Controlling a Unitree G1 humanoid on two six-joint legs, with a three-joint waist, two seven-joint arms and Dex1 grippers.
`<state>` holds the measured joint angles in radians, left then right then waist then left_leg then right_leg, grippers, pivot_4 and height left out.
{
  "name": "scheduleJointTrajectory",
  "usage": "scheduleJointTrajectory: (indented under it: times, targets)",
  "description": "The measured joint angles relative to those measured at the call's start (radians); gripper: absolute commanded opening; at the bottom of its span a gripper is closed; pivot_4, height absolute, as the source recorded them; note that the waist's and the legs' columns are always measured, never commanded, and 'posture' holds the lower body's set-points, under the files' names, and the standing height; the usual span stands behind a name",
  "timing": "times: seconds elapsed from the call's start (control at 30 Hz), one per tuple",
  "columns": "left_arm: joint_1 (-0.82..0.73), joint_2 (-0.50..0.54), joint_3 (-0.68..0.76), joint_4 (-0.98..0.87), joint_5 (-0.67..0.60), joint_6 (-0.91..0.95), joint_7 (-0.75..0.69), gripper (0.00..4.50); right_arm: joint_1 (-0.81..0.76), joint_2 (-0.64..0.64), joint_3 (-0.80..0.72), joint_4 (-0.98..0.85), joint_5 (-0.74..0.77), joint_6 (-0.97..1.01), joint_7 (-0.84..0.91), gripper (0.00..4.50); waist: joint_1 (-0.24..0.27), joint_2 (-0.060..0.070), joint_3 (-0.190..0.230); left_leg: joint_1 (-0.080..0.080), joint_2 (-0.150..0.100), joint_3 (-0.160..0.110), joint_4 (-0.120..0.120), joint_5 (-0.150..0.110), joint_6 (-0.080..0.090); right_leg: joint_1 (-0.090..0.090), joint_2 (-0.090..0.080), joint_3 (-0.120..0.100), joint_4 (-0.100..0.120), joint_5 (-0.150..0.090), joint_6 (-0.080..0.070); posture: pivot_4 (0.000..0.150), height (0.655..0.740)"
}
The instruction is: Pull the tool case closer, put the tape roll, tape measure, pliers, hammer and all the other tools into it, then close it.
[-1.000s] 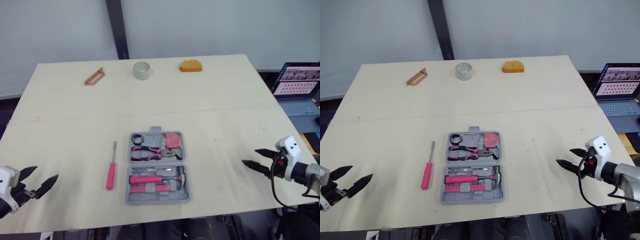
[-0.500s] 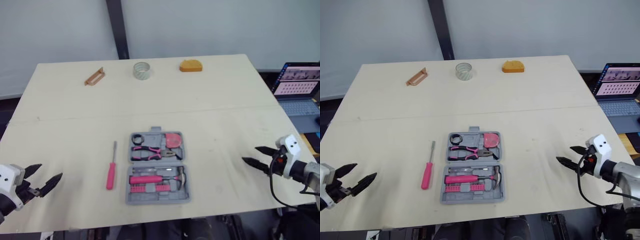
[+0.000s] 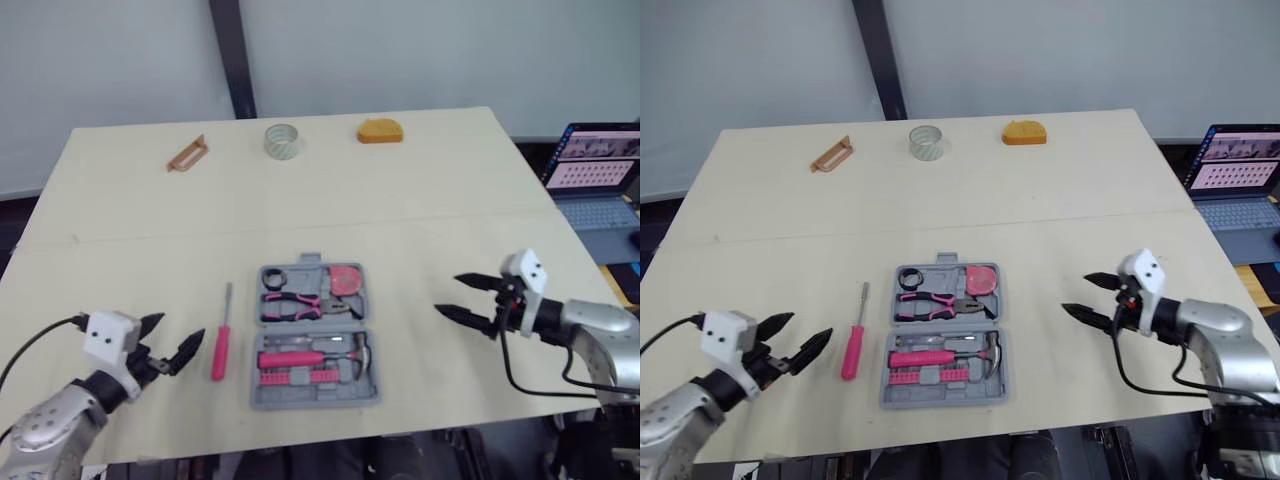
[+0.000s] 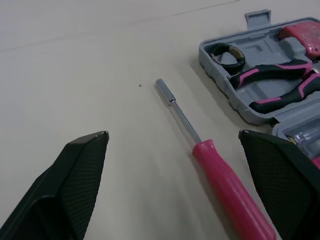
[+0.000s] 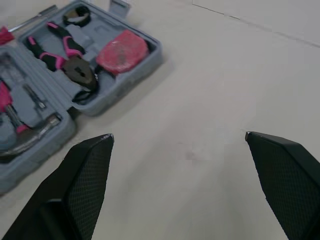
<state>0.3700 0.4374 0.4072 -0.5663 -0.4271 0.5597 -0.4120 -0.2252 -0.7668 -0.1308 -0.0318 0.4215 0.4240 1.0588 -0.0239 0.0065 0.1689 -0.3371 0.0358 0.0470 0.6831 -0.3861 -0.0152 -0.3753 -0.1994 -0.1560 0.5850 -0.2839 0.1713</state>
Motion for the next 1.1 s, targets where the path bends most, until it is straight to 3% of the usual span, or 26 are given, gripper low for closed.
scheduleJointTrajectory:
  times: [0.33, 1.1]
  targets:
    - [-0.006, -0.163, -0.147, -0.085, 0.086, 0.159, 0.258, 4.5, -0.152, 0.01, 0.13, -0.134, 0.042, 0.087, 0.04, 4.45, 0.029, -0.001, 0.001, -0.001, 0.0, -0.001, 0.002, 0.0, 0.0, 0.0, 0.0, 0.0, 0.0, 0.0, 0.0, 0.15, 0.74]
    - [-0.164, -0.266, -0.341, 0.031, 0.27, 0.212, 0.421, 4.5, -0.267, -0.042, 0.244, -0.241, 0.084, 0.118, 0.234, 4.45, 0.047, -0.002, 0.001, -0.001, 0.0, 0.0, 0.003, 0.0, 0.0, 0.0, 0.0, 0.0, 0.0, 0.001, -0.001, 0.15, 0.74]
